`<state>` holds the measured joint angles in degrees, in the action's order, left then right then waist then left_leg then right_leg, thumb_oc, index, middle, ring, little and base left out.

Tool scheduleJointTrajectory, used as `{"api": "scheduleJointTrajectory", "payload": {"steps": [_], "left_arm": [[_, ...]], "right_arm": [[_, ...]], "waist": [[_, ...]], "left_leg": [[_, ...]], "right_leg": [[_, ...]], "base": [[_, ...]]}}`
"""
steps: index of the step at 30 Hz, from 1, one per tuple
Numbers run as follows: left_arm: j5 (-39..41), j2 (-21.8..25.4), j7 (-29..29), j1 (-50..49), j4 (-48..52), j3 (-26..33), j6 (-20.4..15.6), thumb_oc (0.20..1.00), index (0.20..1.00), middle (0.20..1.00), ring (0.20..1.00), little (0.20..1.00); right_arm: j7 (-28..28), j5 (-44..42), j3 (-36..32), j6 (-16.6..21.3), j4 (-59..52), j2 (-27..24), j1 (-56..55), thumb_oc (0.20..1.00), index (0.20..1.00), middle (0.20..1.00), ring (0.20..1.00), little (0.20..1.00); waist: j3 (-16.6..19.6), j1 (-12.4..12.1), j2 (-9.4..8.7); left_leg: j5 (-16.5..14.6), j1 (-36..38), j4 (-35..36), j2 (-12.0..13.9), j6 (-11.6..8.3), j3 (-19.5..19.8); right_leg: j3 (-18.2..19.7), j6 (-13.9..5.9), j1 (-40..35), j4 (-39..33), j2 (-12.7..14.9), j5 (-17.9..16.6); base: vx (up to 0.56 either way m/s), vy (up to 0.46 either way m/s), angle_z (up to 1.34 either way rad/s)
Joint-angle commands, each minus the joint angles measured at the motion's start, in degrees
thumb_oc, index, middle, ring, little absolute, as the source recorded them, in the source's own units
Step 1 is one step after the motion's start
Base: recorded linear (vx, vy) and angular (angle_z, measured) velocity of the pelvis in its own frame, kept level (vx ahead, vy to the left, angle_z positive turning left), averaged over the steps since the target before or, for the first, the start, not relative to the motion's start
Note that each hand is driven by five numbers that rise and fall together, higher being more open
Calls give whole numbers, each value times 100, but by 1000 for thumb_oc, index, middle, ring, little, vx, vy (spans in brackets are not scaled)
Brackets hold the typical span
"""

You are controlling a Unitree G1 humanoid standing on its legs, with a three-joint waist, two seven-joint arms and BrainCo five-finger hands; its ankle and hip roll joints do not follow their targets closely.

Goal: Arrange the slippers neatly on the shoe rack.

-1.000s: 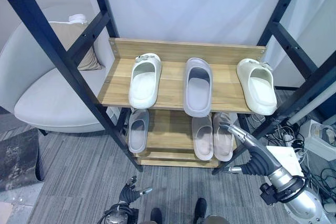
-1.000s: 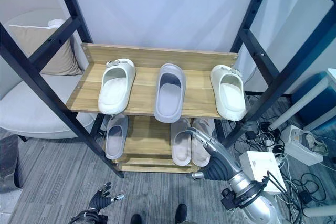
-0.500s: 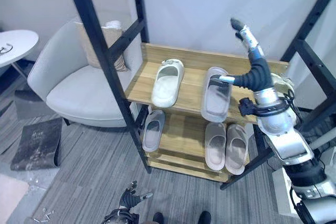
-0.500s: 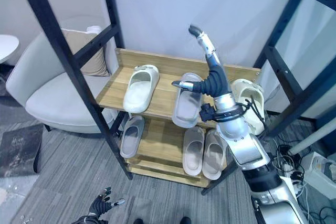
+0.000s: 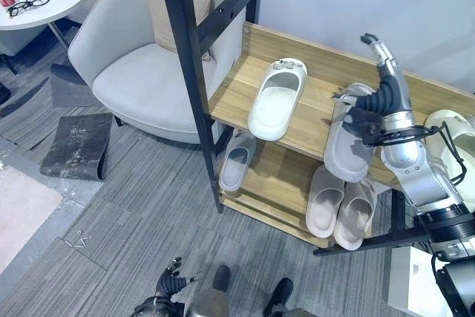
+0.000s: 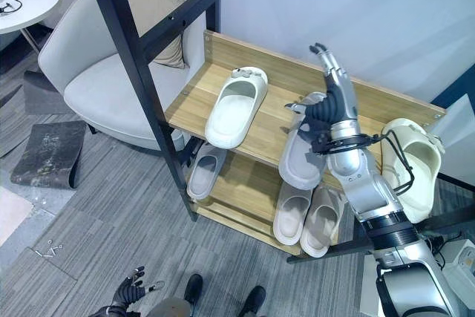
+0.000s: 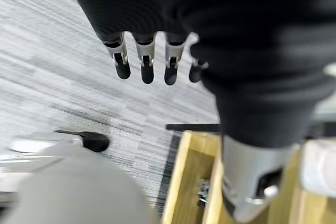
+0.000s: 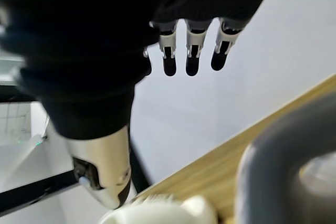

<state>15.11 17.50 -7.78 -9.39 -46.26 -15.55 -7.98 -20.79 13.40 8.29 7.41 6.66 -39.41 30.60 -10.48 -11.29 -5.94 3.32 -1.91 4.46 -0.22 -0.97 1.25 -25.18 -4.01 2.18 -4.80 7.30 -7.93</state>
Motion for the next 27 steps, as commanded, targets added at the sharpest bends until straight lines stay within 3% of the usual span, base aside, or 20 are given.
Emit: {"api": "scheduleJointTrajectory", "payload": {"steps": [1,11,27], "left_arm": [[-47,-65,88,312,-135,-146,-161,1000,1000,1000,1000,1000],[-96,-119,161,319,0,-154,-155,1000,1000,1000,1000,1000],[-153,-231,170,250,-143,-16,-150,1000,1000,1000,1000,1000]], "right_arm": [[-100,-128,-235,238,-135,-329,51,1000,1000,1000,1000,1000],[211,-246,-522,327,-278,-408,-705,1000,1000,1000,1000,1000],[608,-247,-609,351,-538,36,-1621,1000,1000,1000,1000,1000]], "waist": [[121,-45,-32],[187,107,26],[196,205,94]], "left_leg": [[-284,14,-89,55,-95,52],[-296,152,-12,78,-108,-28],[-284,180,17,54,-119,21]], "right_leg": [[42,-470,-774,96,106,759],[87,-474,-819,81,105,759],[33,-485,-858,52,114,738]], "base": [[49,51,5],[1,4,-3],[-6,3,0]]}}
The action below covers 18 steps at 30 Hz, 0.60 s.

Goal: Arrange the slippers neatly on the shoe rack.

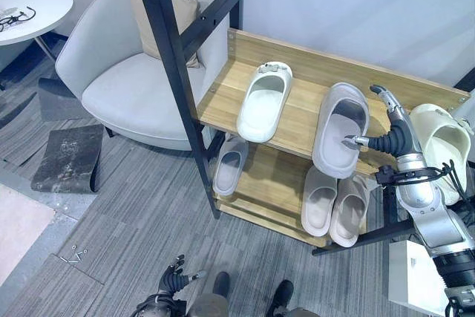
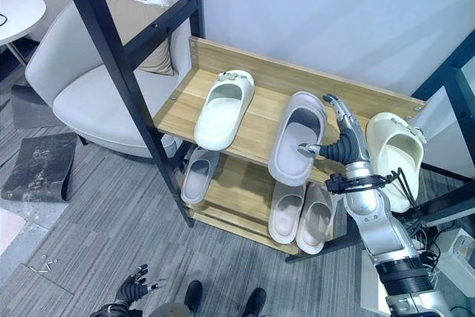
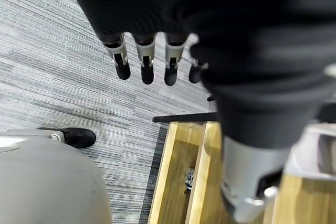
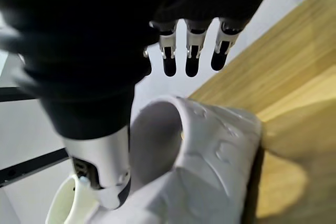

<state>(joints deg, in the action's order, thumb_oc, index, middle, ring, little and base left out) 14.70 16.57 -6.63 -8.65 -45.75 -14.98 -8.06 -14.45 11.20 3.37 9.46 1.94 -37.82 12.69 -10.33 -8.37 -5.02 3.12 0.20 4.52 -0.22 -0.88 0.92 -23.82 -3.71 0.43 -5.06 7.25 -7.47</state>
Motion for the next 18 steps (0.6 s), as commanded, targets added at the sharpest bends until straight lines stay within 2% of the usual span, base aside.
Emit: {"api": "scheduleJointTrajectory", "payload": {"steps": [1,6,7,8,9,10,11,12,18], "left_arm": [[-113,-135,56,178,-192,-75,-145,1000,1000,1000,1000,1000],[-121,-98,61,170,-148,-102,-152,1000,1000,1000,1000,1000],[-114,-89,65,181,-185,-104,-166,1000,1000,1000,1000,1000],[-114,-90,65,182,-186,-103,-166,1000,1000,1000,1000,1000],[-98,-67,76,170,-169,-128,-171,1000,1000,1000,1000,1000],[-98,-67,76,169,-167,-125,-170,1000,1000,1000,1000,1000],[-85,-41,72,152,-126,-154,-184,1000,1000,1000,1000,1000],[-92,-38,75,151,-152,-178,-180,1000,1000,1000,1000,1000],[-81,-41,47,179,-227,-265,-186,1000,1000,1000,1000,1000]], "right_arm": [[-35,6,-94,133,-19,-129,169,1000,1000,1000,1000,1000],[-78,209,48,34,331,-204,302,1000,1000,1000,1000,1000],[-104,233,104,-6,531,-229,398,884,884,884,884,884],[-105,233,106,-5,533,-229,400,802,802,802,802,802],[-169,296,168,-82,783,-256,518,489,489,489,489,489],[-174,297,176,-78,794,-255,529,448,448,448,448,448],[-231,285,253,-117,1078,-230,664,244,244,244,244,244],[-251,297,293,-161,1236,-219,731,200,200,200,200,200],[-478,325,492,-320,1904,-108,1162,200,200,200,200,200]], "waist": [[179,-95,3],[157,-131,-13],[152,-150,-24],[151,-148,-24],[150,-189,-36],[149,-185,-36],[144,-219,-33],[138,-243,-32],[94,-328,-18]], "left_leg": [[-263,-31,10,55,-128,57],[-262,-41,6,47,-127,89],[-256,-54,10,43,-130,106],[-256,-54,10,42,-130,107],[-253,-62,10,36,-130,140],[-253,-62,10,36,-130,141],[-252,-77,9,31,-125,170],[-248,-81,6,28,-125,179],[-236,-119,9,8,-122,229]], "right_leg": [[-104,-514,-682,79,121,693],[-134,-518,-674,88,128,691],[-152,-516,-680,81,127,686],[-153,-516,-680,81,127,686],[-174,-517,-686,78,129,680],[-175,-517,-687,77,129,679],[-198,-517,-688,77,134,673],[-215,-516,-687,81,137,672],[-267,-524,-682,63,153,650]], "base": [[-5,9,4],[0,0,0],[0,0,0],[4,9,4],[4,5,5],[6,13,8],[4,17,7],[4,17,9],[-1,14,6]]}}
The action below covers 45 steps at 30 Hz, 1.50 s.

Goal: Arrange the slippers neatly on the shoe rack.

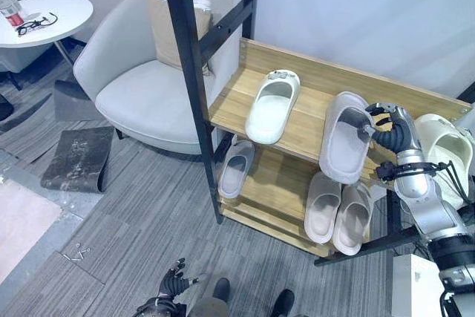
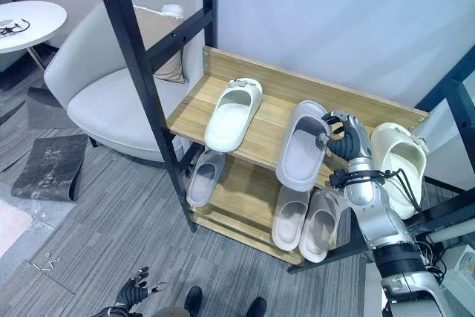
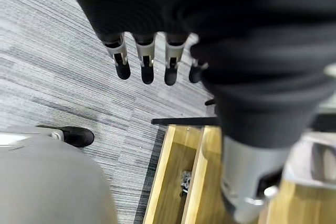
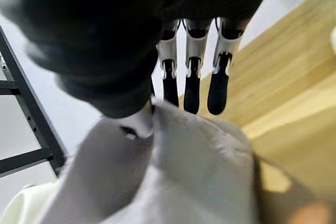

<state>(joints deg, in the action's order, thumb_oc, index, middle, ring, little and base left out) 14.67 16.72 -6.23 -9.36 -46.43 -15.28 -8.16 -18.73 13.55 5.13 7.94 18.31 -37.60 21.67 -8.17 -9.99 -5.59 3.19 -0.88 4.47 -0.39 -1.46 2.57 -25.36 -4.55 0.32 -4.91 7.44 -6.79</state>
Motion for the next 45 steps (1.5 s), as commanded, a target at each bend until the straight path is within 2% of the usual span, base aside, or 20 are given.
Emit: {"api": "scheduleJointTrajectory", "payload": {"steps": [1,7,11,12,13,14,16,17,18,19,21,22,23,26,32,36,37,41,42,45], "left_arm": [[-78,-56,7,251,-159,-235,-176,1000,1000,1000,1000,1000],[-54,-66,-30,308,-163,-261,-163,1000,1000,1000,1000,1000],[-49,-107,-88,388,-178,-166,-110,1000,1000,1000,1000,1000],[-42,-117,-118,403,-221,-133,-97,1000,1000,1000,1000,1000],[-33,-180,-182,396,-203,-83,-77,1000,1000,1000,1000,1000],[-48,-190,-200,353,-177,-64,-69,1000,1000,1000,1000,1000],[-74,-203,-221,330,-161,-84,-53,1000,1000,1000,1000,1000],[-90,-239,-252,318,-193,-99,-29,1000,1000,1000,1000,1000],[-90,-239,-252,318,-193,-99,-29,1000,1000,1000,1000,1000],[-62,-261,-328,309,-177,-92,5,1000,1000,1000,1000,1000],[-54,-271,-362,262,-170,-42,29,1000,1000,1000,1000,1000],[-55,-273,-362,262,-169,-40,30,1000,1000,1000,1000,1000],[-74,-324,-429,271,-342,7,43,1000,1000,1000,1000,1000],[-97,-327,-473,317,-347,27,-16,1000,1000,1000,1000,1000],[-55,-300,-654,461,-157,-21,-179,1000,1000,1000,1000,1000],[10,-355,-747,516,-168,-37,-250,1000,1000,1000,1000,1000],[73,-394,-832,559,-172,-95,-316,1000,1000,1000,1000,1000],[313,-525,-1078,894,-155,-445,-559,1000,1000,1000,1000,1000],[377,-531,-1127,1067,-47,-689,-665,1000,1000,1000,1000,1000],[476,-437,-1133,1348,241,-1102,-826,1000,1000,1000,1000,1000]], "right_arm": [[-51,90,318,-167,269,-130,266,200,200,200,200,200],[-156,-25,314,-193,239,22,430,200,200,200,200,200],[-306,-189,-108,-20,-973,175,215,200,200,200,200,200],[-366,-345,-319,54,-1399,283,111,200,200,200,200,200],[-390,-659,-613,410,-2383,570,-70,200,200,200,200,200],[-362,-939,-771,552,-2877,783,-156,200,200,200,200,200],[-332,-1132,-798,707,-3165,966,-221,200,200,200,200,200],[-192,-1759,-665,1000,-3719,1313,-218,200,200,200,200,200],[-192,-1759,-665,1000,-3719,1313,-218,200,200,200,200,200],[150,-2655,-283,1272,-4267,1679,-290,200,200,200,200,200],[711,-3444,336,1286,-4683,1858,-400,200,200,200,200,200],[717,-3450,335,1285,-4685,1857,-401,200,200,200,200,200],[1184,-4044,1102,1173,-4925,1965,-511,200,200,200,200,200],[1833,-4164,2286,795,-4897,2074,-321,200,200,200,200,200],[2135,-3362,3479,422,-3830,2456,9,200,200,200,200,200],[2067,-1939,3866,294,-2864,2505,2,200,200,200,200,200],[1738,-796,3894,257,-2262,2412,52,200,200,200,200,200],[707,547,3622,253,-1182,2295,320,200,200,200,200,200],[147,1274,3515,108,-666,2223,717,200,200,200,200,200],[-730,2010,3280,-245,603,2137,1464,200,200,200,200,200]], "waist": [[-122,-164,39],[-104,-174,63],[-63,-105,95],[-49,-86,103],[-33,-16,141],[-18,12,163],[7,41,159],[-12,70,196],[-12,70,196],[-9,112,224],[-19,126,250],[-7,136,248],[-6,149,270],[-38,101,318],[-130,-76,377],[-297,-159,412],[-505,-206,457],[-1085,-201,638],[-1346,-221,747],[-1527,-256,894]], "left_leg": [[-242,-12,13,25,-65,64],[-220,-27,19,7,-74,93],[-230,12,17,12,-69,70],[-231,22,18,15,-71,58],[-233,41,21,17,-75,44],[-265,63,15,31,-87,29],[-225,37,24,14,-78,40],[-249,63,15,32,-90,10],[-249,63,15,32,-90,10],[-201,45,26,20,-80,-17],[-217,77,21,33,-92,-55],[-194,58,29,25,-85,-48],[-178,56,28,32,-92,-67],[-182,79,26,50,-119,-45],[-132,-8,10,39,-131,105],[-116,-81,-40,30,-144,237],[-137,-176,-147,25,-153,274],[-114,-827,-691,-85,-127,361],[-165,-1160,-1035,-107,-101,354],[-257,-1811,-1578,-155,-44,338]], "right_leg": [[-114,-440,-671,48,134,582],[-146,-446,-673,54,139,568],[-122,-447,-690,77,138,573],[-112,-446,-694,75,135,577],[-81,-442,-693,89,141,588],[-64,-437,-710,99,134,619],[-65,-438,-679,109,150,600],[-30,-428,-689,131,145,626],[-30,-428,-689,131,145,626],[-6,-417,-651,136,166,594],[43,-399,-650,153,156,606],[35,-401,-633,149,163,591],[54,-387,-606,166,164,586],[48,-352,-627,188,154,617],[-124,-322,-619,205,166,640],[-223,-290,-597,257,140,731],[-240,-274,-519,368,144,795],[-276,-239,36,748,267,812],[-228,-215,391,1077,377,839],[-99,-169,1092,1713,557,893]], "base": [[0,0,0],[0,0,0],[3,2,1],[14,5,7],[23,-4,5],[0,0,0],[0,0,0],[0,0,0],[-35,-15,-2],[-35,-13,-3],[-37,-14,-7],[-42,-6,-9],[-36,-13,-6],[-34,-29,-3],[-37,-21,4],[-60,-23,18],[-190,-14,32],[-287,14,21],[-335,65,4],[-243,72,3]]}}
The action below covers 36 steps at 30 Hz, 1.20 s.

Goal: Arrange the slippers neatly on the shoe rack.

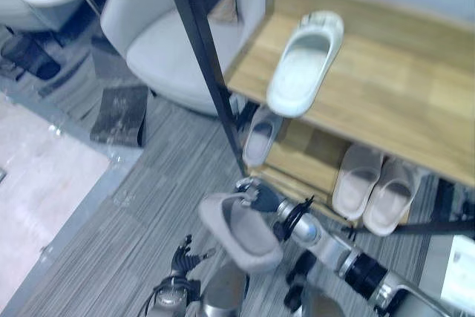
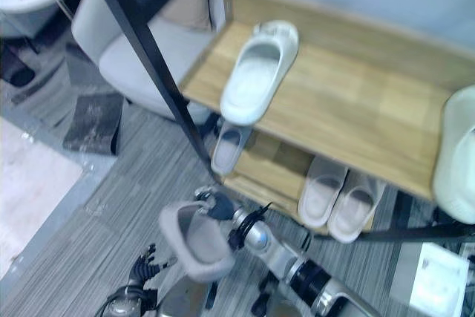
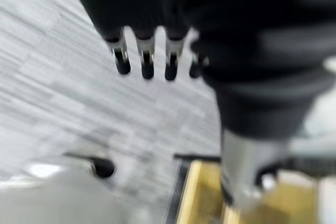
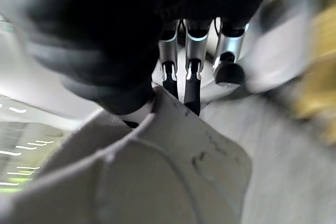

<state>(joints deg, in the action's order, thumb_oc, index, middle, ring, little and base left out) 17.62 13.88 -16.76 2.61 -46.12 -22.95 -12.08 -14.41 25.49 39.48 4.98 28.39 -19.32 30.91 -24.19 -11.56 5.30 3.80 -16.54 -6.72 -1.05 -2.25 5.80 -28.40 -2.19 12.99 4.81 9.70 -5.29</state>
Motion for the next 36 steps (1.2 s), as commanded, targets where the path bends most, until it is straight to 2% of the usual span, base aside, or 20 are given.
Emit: {"api": "scheduleJointTrajectory", "payload": {"steps": [1,4,9,10,11,14,20,27,33,36], "left_arm": [[171,-118,-80,217,268,-395,-461,1000,1000,1000,1000,1000],[251,-57,-29,345,396,-575,-504,1000,1000,1000,1000,1000],[318,-36,-12,377,408,-640,-522,1000,1000,1000,1000,1000],[348,-33,-15,368,395,-647,-529,1000,1000,1000,1000,1000],[347,-43,-12,369,385,-658,-526,1000,1000,1000,1000,1000],[331,-45,-16,388,320,-666,-518,1000,1000,1000,1000,1000],[434,96,-4,439,523,-705,-536,1000,1000,1000,1000,1000],[396,49,18,446,376,-697,-477,1000,1000,1000,1000,1000],[448,71,11,521,350,-744,-549,1000,1000,1000,1000,1000],[455,95,-12,672,342,-871,-576,1000,1000,1000,1000,1000]], "right_arm": [[-1341,904,-255,-26,-220,260,734,200,200,200,200,200],[-1916,1025,-636,-256,220,-4,1206,200,200,200,200,200],[-2476,932,-1158,-470,530,-483,1662,200,200,200,200,200],[-2661,910,-1295,-535,667,-686,1747,200,200,200,200,200],[-2743,856,-1378,-552,701,-726,1765,200,200,200,200,200],[-2855,776,-1498,-602,838,-861,1825,200,200,200,200,200],[-3145,391,-1613,-633,1539,-1456,2263,200,200,200,200,200],[-3368,165,-1914,-612,1262,-1527,2164,200,200,200,200,200],[-3311,169,-1621,-603,1609,-1585,2669,200,200,200,200,200],[-3280,224,-1180,-615,2081,-1612,3014,200,200,200,200,200]], "waist": [[75,-112,-158],[94,-130,-96],[43,-139,-41],[25,-145,-44],[13,-146,-38],[-24,-144,-33],[-162,-173,37],[-140,-146,18],[-252,-186,-1],[-341,-235,42]], "left_leg": [[-337,-409,-571,-116,41,14],[-392,-793,-838,-149,61,1],[-467,-1224,-1169,-205,82,33],[-645,-1253,-1268,-203,65,73],[-654,-1296,-1312,-214,71,90],[-671,-1377,-1384,-234,80,108],[-702,-1755,-1632,-310,98,171],[-657,-1722,-1511,-321,82,238],[-631,-1684,-1440,-319,102,218],[-606,-1764,-1479,-364,98,270]], "right_leg": [[245,-397,19,898,378,758],[316,-377,433,1278,490,868],[379,-365,881,1715,609,988],[441,-417,934,1867,619,1172],[449,-415,982,1925,641,1182],[459,-418,1076,2009,670,1202],[455,-384,1444,2349,756,1324],[394,-387,1439,2283,742,1336],[427,-389,1436,2224,737,1284],[370,-391,1507,2311,776,1319]], "base": [[-167,69,4],[-89,48,6],[-51,21,9],[31,-7,10],[54,-17,13],[-22,18,9],[-28,6,5],[24,-6,8],[2,1,1],[-2,0,1]]}}
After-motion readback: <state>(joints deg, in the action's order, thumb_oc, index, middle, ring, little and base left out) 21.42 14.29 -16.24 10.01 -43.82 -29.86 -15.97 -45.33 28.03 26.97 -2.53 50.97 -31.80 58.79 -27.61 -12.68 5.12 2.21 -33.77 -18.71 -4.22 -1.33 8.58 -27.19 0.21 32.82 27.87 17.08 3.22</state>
